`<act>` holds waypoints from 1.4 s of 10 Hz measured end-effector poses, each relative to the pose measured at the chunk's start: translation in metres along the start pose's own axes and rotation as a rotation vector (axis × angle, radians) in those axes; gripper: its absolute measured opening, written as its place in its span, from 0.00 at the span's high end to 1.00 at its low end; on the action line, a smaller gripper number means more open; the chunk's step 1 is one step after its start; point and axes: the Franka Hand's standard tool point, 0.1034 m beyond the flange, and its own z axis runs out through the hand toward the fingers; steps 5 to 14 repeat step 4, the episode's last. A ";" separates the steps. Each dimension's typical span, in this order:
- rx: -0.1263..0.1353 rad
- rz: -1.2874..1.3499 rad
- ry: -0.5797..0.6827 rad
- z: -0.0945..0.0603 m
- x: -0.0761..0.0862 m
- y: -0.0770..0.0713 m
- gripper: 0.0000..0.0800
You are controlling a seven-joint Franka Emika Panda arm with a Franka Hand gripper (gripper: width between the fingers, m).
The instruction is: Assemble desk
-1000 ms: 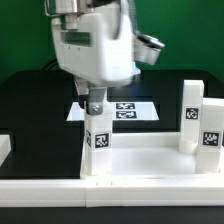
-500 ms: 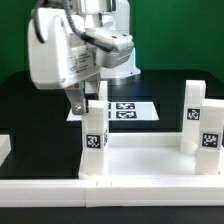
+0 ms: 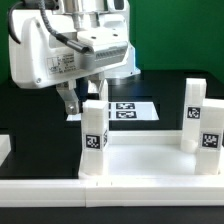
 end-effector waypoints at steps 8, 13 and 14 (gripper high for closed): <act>0.027 -0.029 -0.041 -0.027 -0.016 -0.003 0.20; 0.027 -0.029 -0.041 -0.027 -0.016 -0.003 0.20; 0.027 -0.029 -0.041 -0.027 -0.016 -0.003 0.20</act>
Offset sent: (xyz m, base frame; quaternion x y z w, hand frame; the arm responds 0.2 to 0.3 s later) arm 0.0030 0.0070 0.0352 0.0115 -0.0282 0.0024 0.9995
